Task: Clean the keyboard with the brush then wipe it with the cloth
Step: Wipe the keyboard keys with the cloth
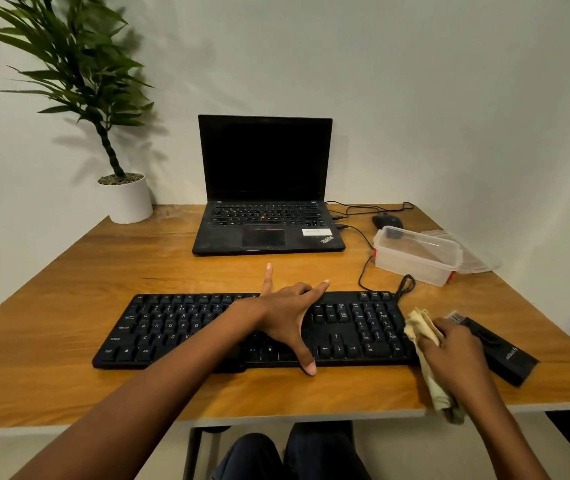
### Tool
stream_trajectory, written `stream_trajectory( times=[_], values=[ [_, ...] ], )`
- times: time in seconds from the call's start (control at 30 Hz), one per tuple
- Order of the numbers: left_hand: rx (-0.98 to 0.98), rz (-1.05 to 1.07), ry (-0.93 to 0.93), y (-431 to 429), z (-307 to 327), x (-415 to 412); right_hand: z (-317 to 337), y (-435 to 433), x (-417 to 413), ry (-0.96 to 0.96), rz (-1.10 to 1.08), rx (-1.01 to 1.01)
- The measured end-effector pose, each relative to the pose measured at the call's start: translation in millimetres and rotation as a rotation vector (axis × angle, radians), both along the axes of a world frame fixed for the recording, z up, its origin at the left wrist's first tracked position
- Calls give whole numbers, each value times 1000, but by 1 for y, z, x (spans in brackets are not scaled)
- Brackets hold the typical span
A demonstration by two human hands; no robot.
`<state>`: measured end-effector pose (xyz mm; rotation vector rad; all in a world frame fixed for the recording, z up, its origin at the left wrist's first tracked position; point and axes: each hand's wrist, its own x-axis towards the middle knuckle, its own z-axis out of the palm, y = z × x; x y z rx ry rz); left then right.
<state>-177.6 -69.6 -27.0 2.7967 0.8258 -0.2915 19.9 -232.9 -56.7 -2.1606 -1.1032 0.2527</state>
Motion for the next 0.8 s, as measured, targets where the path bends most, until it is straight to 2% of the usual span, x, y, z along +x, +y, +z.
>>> stream_trajectory(
  times=[0.23, 0.37, 0.57, 0.73, 0.8],
  values=[
    [-27, 3, 1, 1, 1, 1, 16, 87, 21, 40, -40, 9],
    [0, -4, 14, 0, 1, 2, 14, 78, 16, 20, -44, 6],
    [13, 0, -20, -2, 0, -2, 11, -3, 6, -4, 88, -79],
    [74, 31, -115, -16, -9, -18, 42, 32, 20, -182, 219, 124],
    [123, 40, -123, -20, -14, -23, 46, 64, 29, -236, 365, 79]
  ],
)
